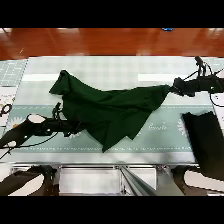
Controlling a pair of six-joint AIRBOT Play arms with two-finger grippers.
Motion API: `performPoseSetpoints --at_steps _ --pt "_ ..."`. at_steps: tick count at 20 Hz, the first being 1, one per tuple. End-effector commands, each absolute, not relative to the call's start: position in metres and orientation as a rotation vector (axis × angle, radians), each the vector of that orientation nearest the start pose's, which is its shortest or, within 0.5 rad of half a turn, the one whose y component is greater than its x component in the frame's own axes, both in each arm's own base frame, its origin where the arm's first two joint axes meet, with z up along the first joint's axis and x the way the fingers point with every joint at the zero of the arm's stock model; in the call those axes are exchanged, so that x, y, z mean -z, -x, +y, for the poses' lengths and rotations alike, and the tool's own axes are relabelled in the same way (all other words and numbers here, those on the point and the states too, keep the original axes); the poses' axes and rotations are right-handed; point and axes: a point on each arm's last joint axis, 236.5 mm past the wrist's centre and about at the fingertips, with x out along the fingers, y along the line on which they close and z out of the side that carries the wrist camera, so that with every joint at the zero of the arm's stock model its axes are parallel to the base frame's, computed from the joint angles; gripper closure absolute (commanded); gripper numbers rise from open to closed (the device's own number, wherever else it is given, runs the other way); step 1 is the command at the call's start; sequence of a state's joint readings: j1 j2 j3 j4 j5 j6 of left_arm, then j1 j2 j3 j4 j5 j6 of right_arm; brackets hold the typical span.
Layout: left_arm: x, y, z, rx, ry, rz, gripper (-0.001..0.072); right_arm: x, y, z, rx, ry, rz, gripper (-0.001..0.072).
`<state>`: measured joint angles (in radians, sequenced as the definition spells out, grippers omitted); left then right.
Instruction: Fold the shirts.
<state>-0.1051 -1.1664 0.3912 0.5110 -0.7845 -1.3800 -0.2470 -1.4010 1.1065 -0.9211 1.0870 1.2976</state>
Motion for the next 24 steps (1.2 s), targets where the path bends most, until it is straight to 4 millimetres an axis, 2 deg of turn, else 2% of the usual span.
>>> performPoseSetpoints --at_steps 1,3,4,5,7,9,10,11,13,14,15,17,19,21,24 --pt "0.069 -0.294 -0.181 0.343 0.880 1.265 0.0692 -0.012 -0.419 0.039 -0.308 -0.582 1.134 0.0689" --pt "-0.001 -0.345 -0.170 0.495 0.814 1.106 0.0692 -0.065 -0.442 0.029 -0.309 -0.566 1.018 0.0689" --pt "-0.043 -0.369 -0.157 0.532 0.807 1.021 0.0693 -0.101 -0.452 0.029 -0.329 -0.549 0.947 0.0689" --pt "-0.090 -0.390 -0.144 0.565 0.782 0.920 0.0692 -0.144 -0.460 0.028 -0.347 -0.514 0.868 0.0689" --pt "-0.203 -0.419 -0.115 0.600 0.703 0.687 0.0692 -0.231 -0.463 0.032 -0.389 -0.430 0.717 0.0689" --pt "-0.308 -0.424 -0.088 0.596 0.586 0.445 0.0692 -0.318 -0.449 0.035 -0.410 -0.332 0.548 0.0689" --pt "-0.357 -0.419 -0.077 0.584 0.550 0.344 0.0693 -0.361 -0.437 0.038 -0.414 -0.294 0.458 0.0689" --pt "-0.396 -0.409 -0.068 0.574 0.526 0.264 0.0693 -0.397 -0.422 0.042 -0.417 -0.248 0.378 0.0689" --pt "-0.467 -0.381 -0.059 0.559 0.454 0.112 0.0693 -0.454 -0.383 0.051 -0.416 -0.174 0.241 0.0689" --pt "-0.494 -0.365 -0.058 0.550 0.418 0.047 0.0693 -0.469 -0.365 0.051 -0.394 -0.142 0.199 0.0689" --pt "-0.519 -0.346 -0.056 0.535 0.388 -0.013 0.0693 -0.479 -0.348 0.048 -0.355 -0.102 0.170 0.0689" --pt "-0.548 -0.310 -0.059 0.514 0.354 -0.071 0.0693 -0.500 -0.309 0.033 -0.236 -0.009 0.109 0.0689" --pt "-0.551 -0.273 -0.071 0.494 0.264 -0.068 0.0693 -0.518 -0.264 0.020 -0.119 0.066 0.050 0.0689" --pt "-0.548 -0.244 -0.077 0.423 0.176 -0.064 0.0693 -0.527 -0.226 0.016 -0.058 0.107 0.015 0.0689" --pt "-0.551 -0.204 -0.061 0.194 0.041 -0.107 0.0693 -0.529 -0.186 -0.001 0.063 0.140 -0.009 0.0689"
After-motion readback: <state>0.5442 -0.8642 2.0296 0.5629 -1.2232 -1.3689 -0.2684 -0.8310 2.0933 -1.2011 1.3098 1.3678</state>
